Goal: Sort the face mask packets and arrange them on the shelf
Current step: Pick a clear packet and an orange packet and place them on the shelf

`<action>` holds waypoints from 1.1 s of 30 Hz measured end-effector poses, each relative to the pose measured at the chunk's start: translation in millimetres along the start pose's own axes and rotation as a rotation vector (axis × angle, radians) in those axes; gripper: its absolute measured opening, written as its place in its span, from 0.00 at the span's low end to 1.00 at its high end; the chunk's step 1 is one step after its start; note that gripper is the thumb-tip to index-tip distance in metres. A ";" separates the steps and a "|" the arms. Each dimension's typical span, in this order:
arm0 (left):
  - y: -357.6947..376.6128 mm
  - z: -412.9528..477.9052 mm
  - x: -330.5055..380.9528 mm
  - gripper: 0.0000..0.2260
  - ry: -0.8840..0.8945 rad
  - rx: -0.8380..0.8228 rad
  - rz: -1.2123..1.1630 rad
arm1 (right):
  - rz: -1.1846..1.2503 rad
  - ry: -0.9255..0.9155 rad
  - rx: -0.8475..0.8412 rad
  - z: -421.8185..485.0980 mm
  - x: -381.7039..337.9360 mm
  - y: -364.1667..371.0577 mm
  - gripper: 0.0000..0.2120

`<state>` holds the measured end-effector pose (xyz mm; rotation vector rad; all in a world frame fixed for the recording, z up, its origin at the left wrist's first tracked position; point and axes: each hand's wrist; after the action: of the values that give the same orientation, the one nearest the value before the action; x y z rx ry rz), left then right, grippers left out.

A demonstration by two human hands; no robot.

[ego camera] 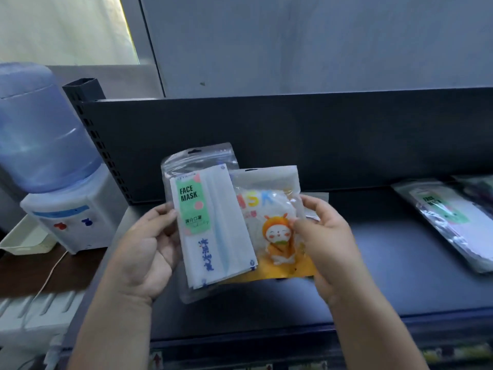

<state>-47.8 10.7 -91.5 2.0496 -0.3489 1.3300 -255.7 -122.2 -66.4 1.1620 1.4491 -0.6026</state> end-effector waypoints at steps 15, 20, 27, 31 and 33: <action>203.8 -21.5 -89.1 0.15 -0.065 -0.165 0.117 | 0.130 -0.142 0.332 19.1 -51.6 -207.5 0.17; 297.6 -38.5 -137.2 0.14 -0.102 -0.125 0.055 | 0.103 -0.374 0.478 32.6 -90.4 -304.3 0.14; 402.9 -53.0 -195.3 0.12 -0.086 -0.048 0.159 | 0.063 -0.589 0.579 60.8 -133.0 -422.6 0.15; 430.6 -55.8 -223.1 0.09 -0.039 0.099 0.234 | 0.073 -0.574 0.572 70.2 -139.0 -464.2 0.16; 439.6 -58.3 -231.9 0.07 -0.027 0.173 0.237 | 0.085 -0.559 0.558 73.0 -143.9 -477.3 0.16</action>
<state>-432.6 -308.6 -113.4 2.2256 -0.5182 1.5202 -666.2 -414.4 -62.2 1.3253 0.7649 -1.2110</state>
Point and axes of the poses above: each hand's wrist, its own z-axis towards the middle knuckle, its own y-axis out of the palm, x = y × z, and after that the axes turned 5 degrees about z, right-handed
